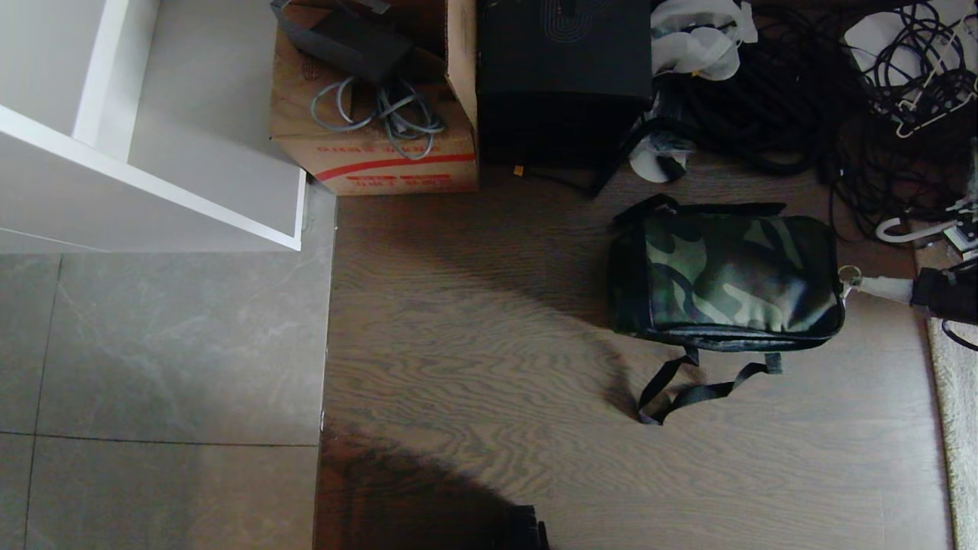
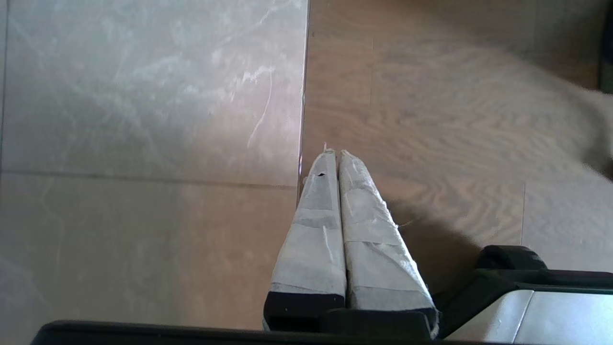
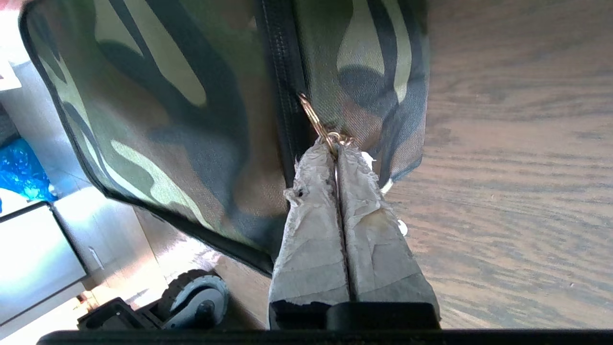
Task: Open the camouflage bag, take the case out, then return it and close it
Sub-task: Open the top of the storage box
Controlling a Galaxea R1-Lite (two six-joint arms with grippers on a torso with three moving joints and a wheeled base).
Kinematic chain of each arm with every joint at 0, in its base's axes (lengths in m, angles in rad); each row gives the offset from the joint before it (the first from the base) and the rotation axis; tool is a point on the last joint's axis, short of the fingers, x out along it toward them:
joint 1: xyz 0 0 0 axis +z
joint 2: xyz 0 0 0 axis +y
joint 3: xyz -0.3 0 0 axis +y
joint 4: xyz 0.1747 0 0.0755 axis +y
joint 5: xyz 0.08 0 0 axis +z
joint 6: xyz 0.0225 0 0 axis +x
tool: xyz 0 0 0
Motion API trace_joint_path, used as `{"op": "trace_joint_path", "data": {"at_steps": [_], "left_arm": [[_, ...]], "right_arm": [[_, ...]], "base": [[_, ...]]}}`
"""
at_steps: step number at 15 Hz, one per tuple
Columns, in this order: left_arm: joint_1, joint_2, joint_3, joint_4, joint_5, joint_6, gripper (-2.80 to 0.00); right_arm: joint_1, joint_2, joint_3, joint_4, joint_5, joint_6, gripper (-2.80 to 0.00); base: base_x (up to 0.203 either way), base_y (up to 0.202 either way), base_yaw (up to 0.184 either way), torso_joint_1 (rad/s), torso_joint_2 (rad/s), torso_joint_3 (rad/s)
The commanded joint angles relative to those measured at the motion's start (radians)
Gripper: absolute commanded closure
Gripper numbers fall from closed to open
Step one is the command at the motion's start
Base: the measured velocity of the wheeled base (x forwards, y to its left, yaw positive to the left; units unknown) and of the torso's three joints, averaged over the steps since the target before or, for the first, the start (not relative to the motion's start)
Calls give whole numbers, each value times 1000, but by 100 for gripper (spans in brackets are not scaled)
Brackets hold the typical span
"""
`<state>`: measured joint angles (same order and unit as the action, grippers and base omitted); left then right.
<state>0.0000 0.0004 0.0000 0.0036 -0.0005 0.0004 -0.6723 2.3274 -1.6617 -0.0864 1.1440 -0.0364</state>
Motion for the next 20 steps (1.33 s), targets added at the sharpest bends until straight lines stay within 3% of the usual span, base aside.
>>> {"op": "trace_joint_path", "data": {"at_steps": [1, 4, 16, 19, 20], "left_arm": [[0, 1, -1, -1, -1, 2, 0], [0, 1, 0, -1, -1, 3, 0], [0, 1, 0, -1, -1, 3, 0], [0, 1, 0, -1, 0, 3, 0], [0, 1, 0, -1, -1, 3, 0]], "right_arm": [[0, -5, 5, -3, 6, 0, 0], [0, -7, 7, -3, 6, 0, 0], [-1, 2, -26, 1, 8, 14, 0], [-8, 26, -109, 18, 9, 41, 0], [-8, 34, -152, 33, 11, 93, 0]], "base": [[143, 0, 1, 2, 4, 9], [126, 0, 0, 1, 1, 4], [0, 0, 0, 0, 0, 0], [0, 0, 0, 0, 0, 0], [0, 0, 0, 0, 0, 0]]}}
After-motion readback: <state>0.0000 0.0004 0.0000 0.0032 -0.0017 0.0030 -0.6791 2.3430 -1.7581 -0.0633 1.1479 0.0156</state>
